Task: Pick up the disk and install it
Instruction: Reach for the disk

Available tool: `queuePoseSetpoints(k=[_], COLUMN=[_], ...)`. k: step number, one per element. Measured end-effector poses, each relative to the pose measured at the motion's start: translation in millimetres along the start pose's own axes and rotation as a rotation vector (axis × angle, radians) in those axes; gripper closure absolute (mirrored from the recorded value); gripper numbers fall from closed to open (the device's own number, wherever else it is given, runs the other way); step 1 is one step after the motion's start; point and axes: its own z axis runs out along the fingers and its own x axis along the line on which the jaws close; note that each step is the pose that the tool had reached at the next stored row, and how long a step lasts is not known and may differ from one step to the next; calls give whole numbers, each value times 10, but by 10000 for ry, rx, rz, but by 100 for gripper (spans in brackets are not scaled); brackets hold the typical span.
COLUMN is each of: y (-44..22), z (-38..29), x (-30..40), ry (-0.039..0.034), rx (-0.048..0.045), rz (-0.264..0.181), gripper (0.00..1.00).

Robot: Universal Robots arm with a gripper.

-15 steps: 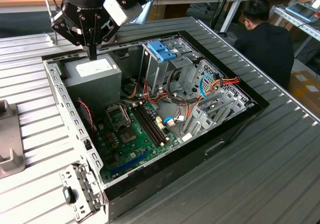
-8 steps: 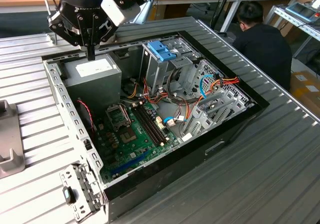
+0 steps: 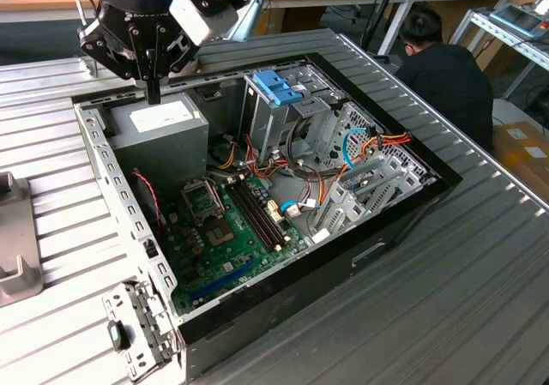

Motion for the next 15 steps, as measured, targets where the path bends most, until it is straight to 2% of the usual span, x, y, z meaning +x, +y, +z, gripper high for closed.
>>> queuePoseSetpoints(k=[15], y=[-6], z=[-2], x=[74], ry=[0], rx=[0], rz=[0], gripper=[90])
